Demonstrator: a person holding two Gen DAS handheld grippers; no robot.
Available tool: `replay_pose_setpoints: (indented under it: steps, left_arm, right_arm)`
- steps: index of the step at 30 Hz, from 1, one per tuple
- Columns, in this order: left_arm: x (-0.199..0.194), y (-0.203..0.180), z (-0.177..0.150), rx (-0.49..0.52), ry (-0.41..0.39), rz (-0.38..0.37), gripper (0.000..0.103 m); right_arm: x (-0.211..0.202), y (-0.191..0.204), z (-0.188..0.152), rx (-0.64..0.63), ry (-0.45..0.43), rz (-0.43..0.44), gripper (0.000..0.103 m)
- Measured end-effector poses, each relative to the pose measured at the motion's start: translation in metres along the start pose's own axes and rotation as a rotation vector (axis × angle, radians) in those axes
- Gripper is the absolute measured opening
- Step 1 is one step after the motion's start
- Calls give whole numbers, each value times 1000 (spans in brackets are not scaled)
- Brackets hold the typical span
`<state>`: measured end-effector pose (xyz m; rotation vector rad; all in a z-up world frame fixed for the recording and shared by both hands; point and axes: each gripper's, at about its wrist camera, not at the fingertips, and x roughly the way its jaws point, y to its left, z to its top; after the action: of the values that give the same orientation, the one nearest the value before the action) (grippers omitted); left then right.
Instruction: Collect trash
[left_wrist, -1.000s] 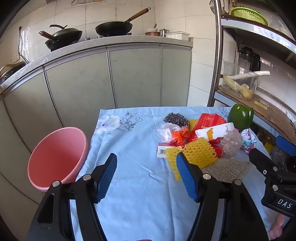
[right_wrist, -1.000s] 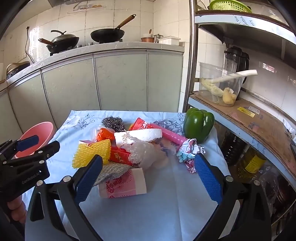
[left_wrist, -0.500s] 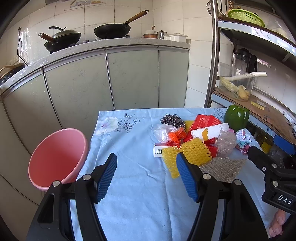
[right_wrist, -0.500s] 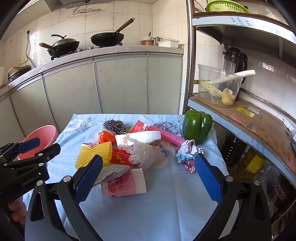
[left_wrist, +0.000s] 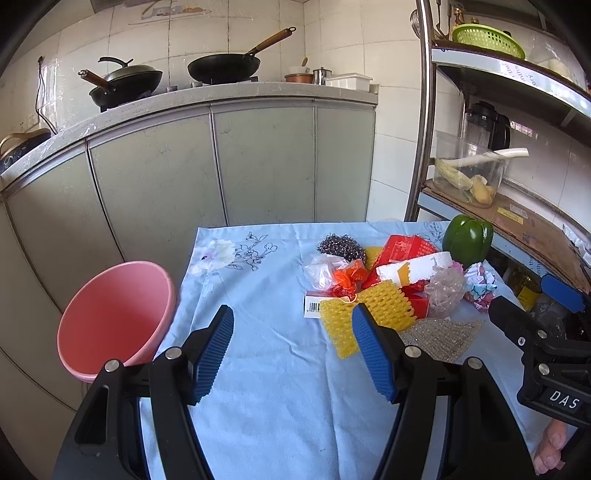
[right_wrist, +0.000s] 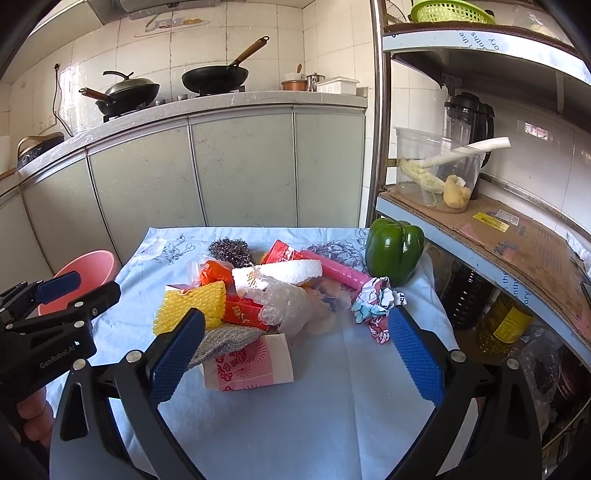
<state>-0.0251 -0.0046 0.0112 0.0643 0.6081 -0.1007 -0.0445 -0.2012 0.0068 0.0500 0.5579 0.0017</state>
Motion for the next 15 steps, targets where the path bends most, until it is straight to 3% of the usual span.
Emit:
replay_pose_setpoints:
  steps: [15]
  left_arm:
    - [-11,4,1,-20,-43,-26,66]
  right_arm:
    - [-14,0,3,22,-71,21,100]
